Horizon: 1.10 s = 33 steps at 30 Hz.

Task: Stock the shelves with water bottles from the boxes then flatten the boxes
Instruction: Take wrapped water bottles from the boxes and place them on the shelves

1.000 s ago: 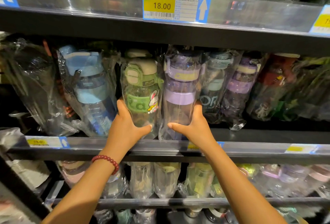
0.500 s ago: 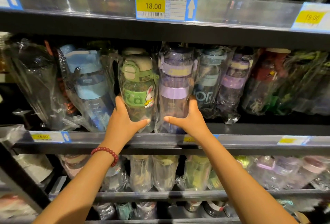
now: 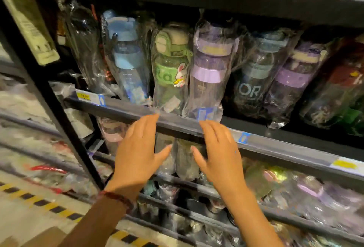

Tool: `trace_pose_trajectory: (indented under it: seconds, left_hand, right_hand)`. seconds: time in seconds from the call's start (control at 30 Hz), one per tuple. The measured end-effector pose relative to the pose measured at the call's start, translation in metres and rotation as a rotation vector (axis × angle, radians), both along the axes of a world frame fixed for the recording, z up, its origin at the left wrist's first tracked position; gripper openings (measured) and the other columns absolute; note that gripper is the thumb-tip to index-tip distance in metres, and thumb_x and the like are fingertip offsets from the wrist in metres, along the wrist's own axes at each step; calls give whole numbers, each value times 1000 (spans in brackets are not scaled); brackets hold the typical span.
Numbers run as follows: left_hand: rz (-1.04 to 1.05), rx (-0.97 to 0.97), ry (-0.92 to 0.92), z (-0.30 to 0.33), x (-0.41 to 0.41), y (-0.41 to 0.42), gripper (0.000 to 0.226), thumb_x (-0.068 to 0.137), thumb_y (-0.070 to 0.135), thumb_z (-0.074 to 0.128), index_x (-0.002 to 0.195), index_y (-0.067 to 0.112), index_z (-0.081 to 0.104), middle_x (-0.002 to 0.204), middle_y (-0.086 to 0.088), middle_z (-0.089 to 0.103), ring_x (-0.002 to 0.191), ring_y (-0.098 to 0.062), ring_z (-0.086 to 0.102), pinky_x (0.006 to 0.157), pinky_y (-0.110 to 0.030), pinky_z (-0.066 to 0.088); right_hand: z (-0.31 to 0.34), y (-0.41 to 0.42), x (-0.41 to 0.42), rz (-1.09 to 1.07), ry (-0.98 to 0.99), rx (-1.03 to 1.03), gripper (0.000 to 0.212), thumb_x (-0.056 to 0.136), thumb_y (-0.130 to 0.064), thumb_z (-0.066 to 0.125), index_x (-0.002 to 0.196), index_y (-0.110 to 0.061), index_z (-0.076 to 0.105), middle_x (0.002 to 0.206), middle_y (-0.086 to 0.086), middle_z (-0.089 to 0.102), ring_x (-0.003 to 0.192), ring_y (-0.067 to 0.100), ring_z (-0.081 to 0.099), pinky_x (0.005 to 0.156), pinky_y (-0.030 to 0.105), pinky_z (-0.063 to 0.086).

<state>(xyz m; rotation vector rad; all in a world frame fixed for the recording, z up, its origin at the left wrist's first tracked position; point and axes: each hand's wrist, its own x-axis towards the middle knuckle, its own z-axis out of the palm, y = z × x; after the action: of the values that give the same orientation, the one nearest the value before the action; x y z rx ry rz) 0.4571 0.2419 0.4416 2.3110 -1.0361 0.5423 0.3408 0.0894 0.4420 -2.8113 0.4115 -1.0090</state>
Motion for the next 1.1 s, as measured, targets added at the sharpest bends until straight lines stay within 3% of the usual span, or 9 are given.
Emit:
trace_pose_trajectory:
  seconds: [0.13, 0.23, 0.3, 0.37, 0.47, 0.6, 0.73, 0.97, 1.1]
  left_hand:
    - [103, 127, -32, -54, -53, 30, 66, 69, 41, 76, 121, 4, 59, 114, -10, 64, 107, -25, 59, 91, -32, 48]
    - [257, 202, 122, -90, -100, 58, 72, 56, 34, 87, 117, 7, 60, 108, -9, 66, 98, -28, 66, 79, -35, 56]
    - [344, 235, 199, -111, -134, 76, 72, 55, 34, 88, 116, 11, 58, 108, -9, 66, 95, -29, 66, 70, -36, 56]
    - [413, 273, 287, -131, -167, 92, 73, 59, 37, 86, 120, 12, 55, 112, -9, 64, 98, -30, 64, 71, -38, 56]
    - [493, 292, 402, -159, -216, 113, 74, 59, 37, 85, 119, 16, 48, 111, -9, 64, 98, -31, 63, 74, -37, 54]
    - [649, 353, 541, -173, -263, 142, 68, 65, 39, 81, 123, 12, 56, 117, -12, 62, 99, -33, 62, 70, -39, 56]
    - [774, 357, 588, -175, -288, 173, 70, 69, 44, 76, 127, 13, 54, 125, -10, 59, 107, -31, 60, 79, -40, 54]
    - [934, 348, 632, -170, -307, 227, 70, 64, 50, 77, 122, 15, 59, 116, -6, 65, 101, -26, 64, 81, -34, 54]
    - [1026, 325, 668, -165, -311, 278, 68, 52, 43, 86, 108, 11, 65, 96, -7, 69, 81, -27, 67, 65, -35, 57]
  right_hand:
    - [-58, 35, -20, 156, 117, -44, 53, 64, -18, 70, 115, -8, 58, 112, 13, 63, 101, 35, 61, 84, 42, 53]
    - [-98, 60, -43, 251, 234, 10, 40, 61, -8, 74, 100, -11, 67, 97, 9, 66, 86, 30, 65, 71, 40, 55]
    - [-123, 76, -63, 304, 302, 32, 47, 57, -12, 81, 102, -12, 69, 101, 8, 68, 92, 29, 66, 76, 41, 56]
    - [-146, 92, -85, 353, 391, 44, 59, 51, -18, 85, 107, -12, 68, 107, 9, 68, 98, 28, 66, 83, 42, 55]
    - [-169, 113, -115, 461, 510, 67, 68, 48, -27, 90, 109, -10, 66, 109, 11, 67, 98, 30, 67, 78, 43, 57]
    - [-181, 134, -137, 597, 578, 35, 65, 52, -29, 88, 109, -10, 63, 110, 12, 66, 96, 31, 66, 75, 42, 56]
    - [-183, 161, -143, 714, 587, 4, 62, 56, -27, 86, 111, -10, 64, 111, 12, 65, 98, 32, 64, 78, 42, 56]
    - [-178, 222, -136, 878, 604, -63, 61, 52, -24, 87, 107, -9, 67, 110, 12, 66, 97, 31, 66, 75, 41, 57]
    - [-182, 274, -125, 945, 614, -62, 64, 53, -23, 86, 110, -12, 59, 110, 11, 65, 98, 32, 65, 75, 40, 57]
